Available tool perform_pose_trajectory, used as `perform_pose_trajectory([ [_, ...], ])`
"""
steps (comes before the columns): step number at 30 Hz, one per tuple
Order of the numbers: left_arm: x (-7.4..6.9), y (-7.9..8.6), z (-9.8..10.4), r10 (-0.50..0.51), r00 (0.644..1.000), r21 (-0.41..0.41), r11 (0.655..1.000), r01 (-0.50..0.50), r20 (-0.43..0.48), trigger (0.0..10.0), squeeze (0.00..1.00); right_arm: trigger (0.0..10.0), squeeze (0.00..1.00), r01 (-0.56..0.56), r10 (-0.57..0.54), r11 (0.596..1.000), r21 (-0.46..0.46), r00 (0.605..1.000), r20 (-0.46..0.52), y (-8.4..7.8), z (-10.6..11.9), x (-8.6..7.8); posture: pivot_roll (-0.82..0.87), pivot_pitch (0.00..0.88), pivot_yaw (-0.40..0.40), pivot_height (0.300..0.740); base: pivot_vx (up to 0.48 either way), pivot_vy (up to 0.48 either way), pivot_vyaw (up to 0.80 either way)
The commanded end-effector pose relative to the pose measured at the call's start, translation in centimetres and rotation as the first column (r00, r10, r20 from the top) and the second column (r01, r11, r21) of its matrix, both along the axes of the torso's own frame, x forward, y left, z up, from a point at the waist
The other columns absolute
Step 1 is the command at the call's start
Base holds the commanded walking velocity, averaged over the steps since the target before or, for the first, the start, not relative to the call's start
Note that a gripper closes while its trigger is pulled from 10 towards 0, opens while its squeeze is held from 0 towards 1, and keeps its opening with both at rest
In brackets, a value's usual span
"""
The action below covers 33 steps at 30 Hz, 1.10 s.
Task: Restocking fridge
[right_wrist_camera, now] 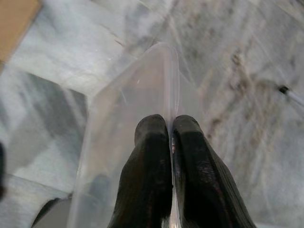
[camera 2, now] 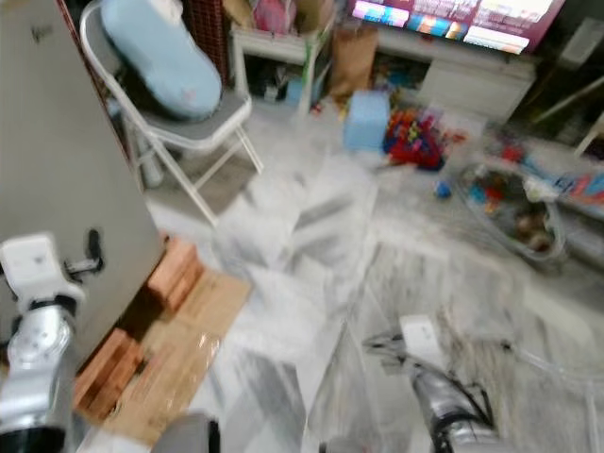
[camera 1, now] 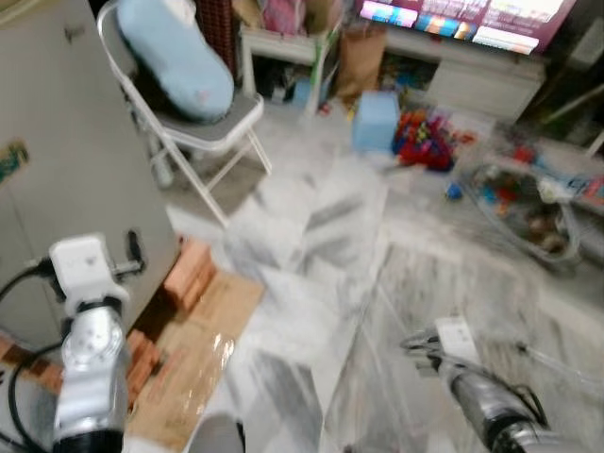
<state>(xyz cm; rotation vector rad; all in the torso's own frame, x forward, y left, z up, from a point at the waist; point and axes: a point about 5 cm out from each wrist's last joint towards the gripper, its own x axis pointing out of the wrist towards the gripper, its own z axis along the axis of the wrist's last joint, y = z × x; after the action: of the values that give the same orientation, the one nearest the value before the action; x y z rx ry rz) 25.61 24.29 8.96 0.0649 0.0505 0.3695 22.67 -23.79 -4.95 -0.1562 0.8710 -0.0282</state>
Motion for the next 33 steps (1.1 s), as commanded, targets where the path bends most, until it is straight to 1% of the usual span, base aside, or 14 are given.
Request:
perform_pose_trajectory([
  [1, -0.1, -0.7, -0.3, -0.007, 1.0, -0.011, 1.0, 0.007, -0.005, 10.0, 0.0, 10.0, 0.0, 0.017, -0.018, 1.0, -0.023, 1.0, -0.018, -1.1, -0.1, -0.6, 0.09, 0.065, -0.065, 0.74, 0.0, 0.48, 0.0],
  [7, -0.2, -1.3, -0.7, 0.0, 1.0, -0.015, 1.0, -0.001, -0.012, 10.0, 0.0, 10.0, 0.0, 0.012, -0.012, 1.0, -0.026, 1.0, -0.02, -1.1, -0.1, -0.6, 0.09, 0.064, -0.065, 0.74, 0.0, 0.444, 0.0],
  [11, -0.8, -1.8, -0.9, 0.034, 0.999, -0.005, 0.999, -0.034, -0.015, 10.0, 0.0, 10.0, 0.0, 0.009, -0.01, 1.0, -0.03, 1.0, -0.022, -1.1, -0.1, -0.6, 0.09, 0.064, -0.066, 0.74, 0.0, 0.0, 0.0],
  [12, -1.0, -1.8, -0.9, 0.051, 0.999, -0.001, 0.999, -0.051, -0.012, 10.0, 0.0, 10.0, 0.0, 0.009, -0.009, 0.999, -0.03, 1.0, -0.022, -1.1, -0.1, -0.6, 0.09, 0.064, -0.066, 0.74, 0.0, 0.0, 0.0],
  [13, -1.7, -1.3, -0.8, 0.107, 0.994, 0.019, 0.994, -0.106, -0.01, 10.0, 0.0, 10.0, 0.0, 0.007, -0.008, 0.999, -0.032, 1.0, -0.023, -1.2, -0.1, -0.6, 0.09, 0.066, -0.068, 0.74, 0.0, 0.0, 0.0],
  [16, -2.6, -0.6, -0.9, 0.176, 0.984, 0.03, 0.984, -0.175, -0.02, 10.0, 0.0, 10.0, 0.0, 0.003, -0.004, 0.999, -0.036, 1.0, -0.025, -1.2, -0.1, -0.7, 0.1, 0.067, -0.07, 0.74, 0.0, 0.0, 0.0],
  [17, -3.4, -0.1, -1.0, 0.218, 0.976, 0.049, 0.975, -0.216, -0.027, 10.0, 0.0, 10.0, 0.0, 0.002, -0.003, 0.999, -0.038, 1.0, -0.026, -1.3, -0.1, -0.7, 0.1, 0.071, -0.072, 0.74, 0.0, 0.0, 0.0],
  [18, -3.8, 0.1, -1.1, 0.222, 0.975, 0.054, 0.974, -0.22, -0.032, 10.0, 0.0, 10.0, 0.0, -0.002, 0.001, 0.999, -0.042, 1.0, -0.029, -1.4, 0.0, -0.7, 0.1, 0.072, -0.074, 0.74, 0.0, 0.0, 0.0],
  [19, -4.0, 0.1, -1.2, 0.218, 0.975, 0.056, 0.975, -0.216, -0.037, 10.0, 0.0, 10.0, 0.0, -0.011, 0.009, 0.999, -0.05, 0.999, -0.032, -1.5, 0.0, -0.7, 0.11, 0.073, -0.075, 0.74, 0.0, 0.0, 0.8],
  [24, -3.9, -0.3, -1.4, 0.186, 0.981, 0.051, 0.982, -0.184, -0.047, 10.0, 0.0, 10.0, 0.0, -0.014, 0.012, 0.999, -0.052, 0.999, -0.036, -1.5, -0.1, -0.8, 0.11, 0.073, -0.075, 0.74, 0.0, 0.0, 0.8],
  [29, -4.0, -0.1, -1.2, 0.219, 0.974, 0.073, 0.974, -0.215, -0.053, 10.0, 0.0, 10.0, 0.0, -0.012, 0.01, 0.999, -0.048, 0.999, -0.033, -1.4, 0.0, -0.7, 0.1, 0.071, -0.072, 0.74, 0.0, 0.0, 0.8],
  [33, -4.6, 0.2, -1.4, 0.253, 0.965, 0.103, 0.964, -0.245, -0.072, 10.0, 0.0, 10.0, 0.0, -0.017, 0.015, 0.999, -0.052, 0.999, -0.036, -1.3, -0.1, -0.7, 0.1, 0.073, -0.071, 0.74, 0.0, 0.0, 0.8],
])
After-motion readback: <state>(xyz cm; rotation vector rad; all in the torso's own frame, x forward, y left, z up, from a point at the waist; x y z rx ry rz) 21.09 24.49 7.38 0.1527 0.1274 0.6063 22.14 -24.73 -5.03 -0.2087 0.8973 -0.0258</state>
